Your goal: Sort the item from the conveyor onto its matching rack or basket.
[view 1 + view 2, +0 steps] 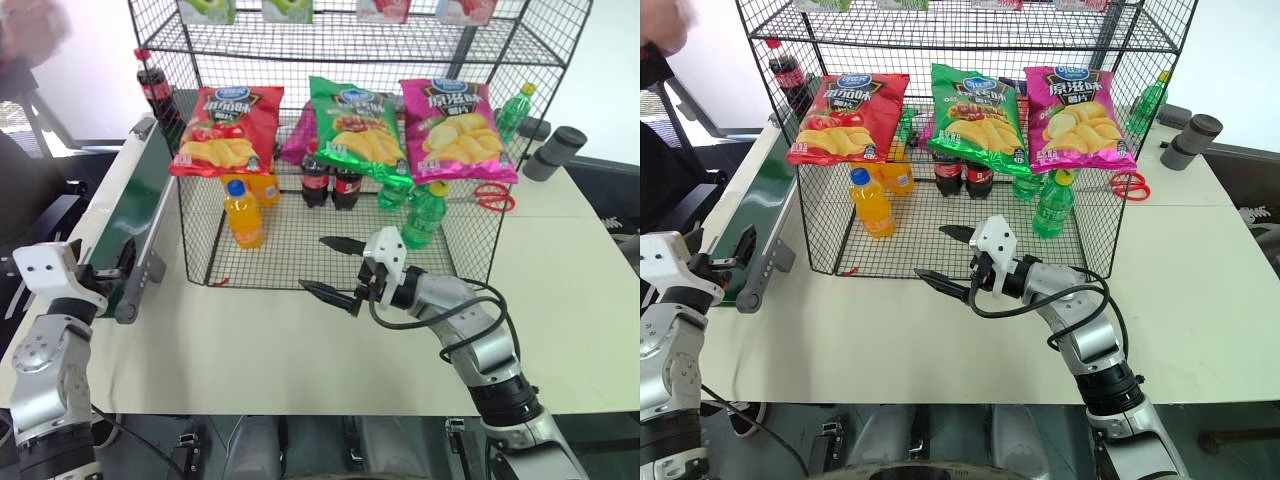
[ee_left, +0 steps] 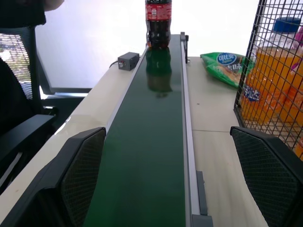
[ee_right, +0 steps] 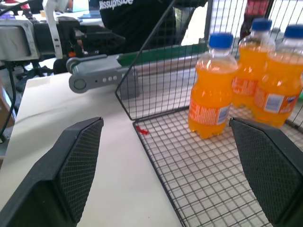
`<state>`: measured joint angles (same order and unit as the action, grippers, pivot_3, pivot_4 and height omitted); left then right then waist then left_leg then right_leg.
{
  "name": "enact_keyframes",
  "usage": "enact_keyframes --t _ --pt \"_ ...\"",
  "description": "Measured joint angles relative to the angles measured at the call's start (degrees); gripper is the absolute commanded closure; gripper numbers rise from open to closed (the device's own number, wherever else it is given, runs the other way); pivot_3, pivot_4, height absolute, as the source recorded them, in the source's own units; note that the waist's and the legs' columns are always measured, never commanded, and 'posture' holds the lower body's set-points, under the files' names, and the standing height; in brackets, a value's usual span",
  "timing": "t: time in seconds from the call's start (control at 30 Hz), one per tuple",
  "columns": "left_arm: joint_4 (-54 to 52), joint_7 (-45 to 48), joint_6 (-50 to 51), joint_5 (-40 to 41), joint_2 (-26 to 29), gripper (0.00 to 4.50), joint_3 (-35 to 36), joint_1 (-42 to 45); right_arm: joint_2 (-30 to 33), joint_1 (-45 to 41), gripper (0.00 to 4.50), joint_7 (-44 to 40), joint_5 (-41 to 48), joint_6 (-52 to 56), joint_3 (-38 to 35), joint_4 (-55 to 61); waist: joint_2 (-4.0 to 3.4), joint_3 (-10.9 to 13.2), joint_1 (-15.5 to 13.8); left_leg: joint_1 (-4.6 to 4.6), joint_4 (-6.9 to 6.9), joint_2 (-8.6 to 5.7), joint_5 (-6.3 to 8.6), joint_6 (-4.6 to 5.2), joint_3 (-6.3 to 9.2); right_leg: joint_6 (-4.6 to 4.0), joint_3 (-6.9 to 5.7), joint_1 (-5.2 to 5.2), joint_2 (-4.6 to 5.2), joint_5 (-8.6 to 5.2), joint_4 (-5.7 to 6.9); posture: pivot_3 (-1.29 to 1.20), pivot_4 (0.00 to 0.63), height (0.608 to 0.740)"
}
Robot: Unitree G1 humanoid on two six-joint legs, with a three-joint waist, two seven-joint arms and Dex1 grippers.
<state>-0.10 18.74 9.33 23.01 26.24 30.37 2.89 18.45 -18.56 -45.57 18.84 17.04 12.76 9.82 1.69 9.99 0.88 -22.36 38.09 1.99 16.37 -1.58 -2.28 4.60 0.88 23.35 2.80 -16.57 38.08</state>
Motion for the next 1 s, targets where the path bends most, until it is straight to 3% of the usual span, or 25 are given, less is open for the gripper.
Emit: enact_keyframes --t 1.0 --pt "2.9 -3.3 -3.1 -1.5 -0.8 0.00 -0.2 1.4 -0.8 -2.2 0.07 -0.1 -2.4 -4.6 -0.2 -5.3 0.00 0.0 0.1 -0.01 0.00 0.00 0.00 0.00 0.00 0.00 -0.01 0.01 0.02 0.00 -0.01 0.00 0.150 0.734"
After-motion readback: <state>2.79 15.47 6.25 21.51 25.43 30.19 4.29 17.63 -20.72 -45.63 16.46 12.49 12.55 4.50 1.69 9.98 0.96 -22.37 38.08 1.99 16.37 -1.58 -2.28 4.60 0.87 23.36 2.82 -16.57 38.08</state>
